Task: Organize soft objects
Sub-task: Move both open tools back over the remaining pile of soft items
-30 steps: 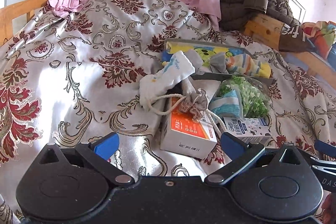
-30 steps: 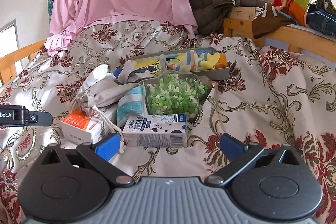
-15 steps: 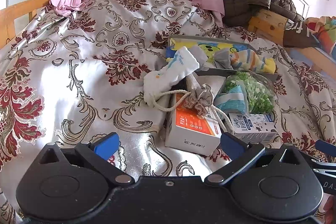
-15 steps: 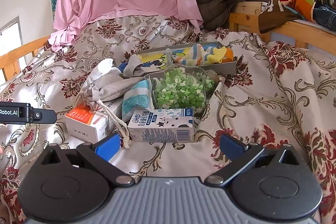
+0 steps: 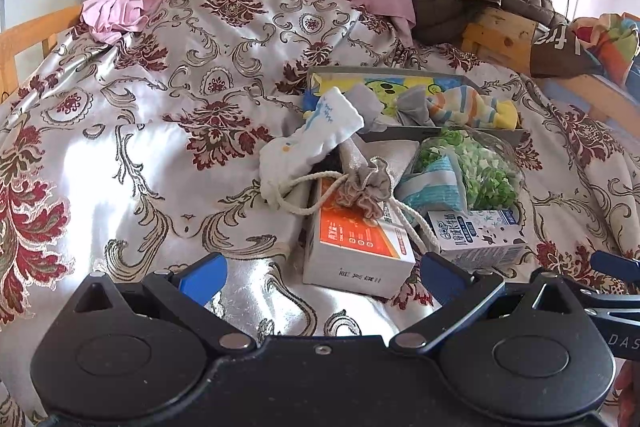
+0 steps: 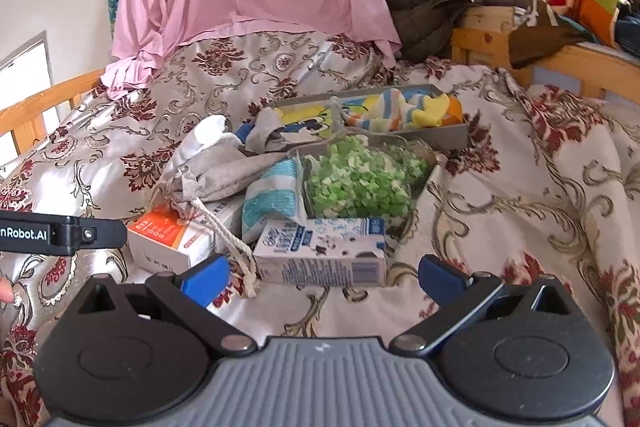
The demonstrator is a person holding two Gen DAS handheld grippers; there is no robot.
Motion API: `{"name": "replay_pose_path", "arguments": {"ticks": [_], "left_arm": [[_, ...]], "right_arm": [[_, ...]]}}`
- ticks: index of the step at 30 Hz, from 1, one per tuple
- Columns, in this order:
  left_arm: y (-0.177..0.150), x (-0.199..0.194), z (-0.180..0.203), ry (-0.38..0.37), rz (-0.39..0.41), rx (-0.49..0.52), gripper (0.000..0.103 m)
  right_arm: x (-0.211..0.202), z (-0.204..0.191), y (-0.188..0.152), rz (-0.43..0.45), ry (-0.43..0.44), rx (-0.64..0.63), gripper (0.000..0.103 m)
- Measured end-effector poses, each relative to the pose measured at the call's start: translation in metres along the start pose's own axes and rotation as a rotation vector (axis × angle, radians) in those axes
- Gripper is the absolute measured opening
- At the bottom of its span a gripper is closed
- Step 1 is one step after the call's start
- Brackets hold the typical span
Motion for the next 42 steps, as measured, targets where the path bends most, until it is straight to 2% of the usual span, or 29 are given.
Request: {"name": "replay_pose_path", "arguments": {"ticks": [8, 16, 20, 27, 31, 37, 42], "left_arm": [[0.005, 0.009, 0.008, 0.006, 0.021, 0.019, 0.102], [0.007, 0.02, 0.01, 0.028, 0.02, 0.004, 0.102], [0.015, 0.025, 0.012, 0.044, 0.039, 0.015, 0.102], [0.032, 0.039, 0.015, 0.023, 0.062, 0.018, 0.102], [0.041, 0.051, 0.018, -0.012, 0.058, 0.034, 0.102], [0.049, 0.074, 0.021, -0.061, 0.025, 0.053, 0.102], [0.054, 0.09, 0.019, -0.088, -0.015, 0.056, 0.102]], "right_arm": [[0.02, 0.0, 0.007, 0.024, 0.009, -0.038, 0.103], [0.035, 0.013, 0.015, 0.007, 0.035, 0.03, 0.103], [0.045, 0.014, 0.023, 0.023, 0.04, 0.003, 0.103], [0.07, 0.013, 0.036, 0.069, 0.065, -0.083, 0.103], [0.085, 0.003, 0.035, 0.083, 0.07, -0.185, 0.103], [0.099, -0.019, 0.034, 0.127, 0.102, -0.372, 0.102], [0.111, -0.031, 0.032, 0.136, 0.115, -0.469, 0.098]]}}
Point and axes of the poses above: each gripper's, at about its wrist camera, not at the fingertips, and x roughly the way its jaws point, z to its right, y to its top, the point moved 4 cm from there along x, roughly the way its jaws point, and after that the axes turned 3 degrees about z, right-handed, at the moved point
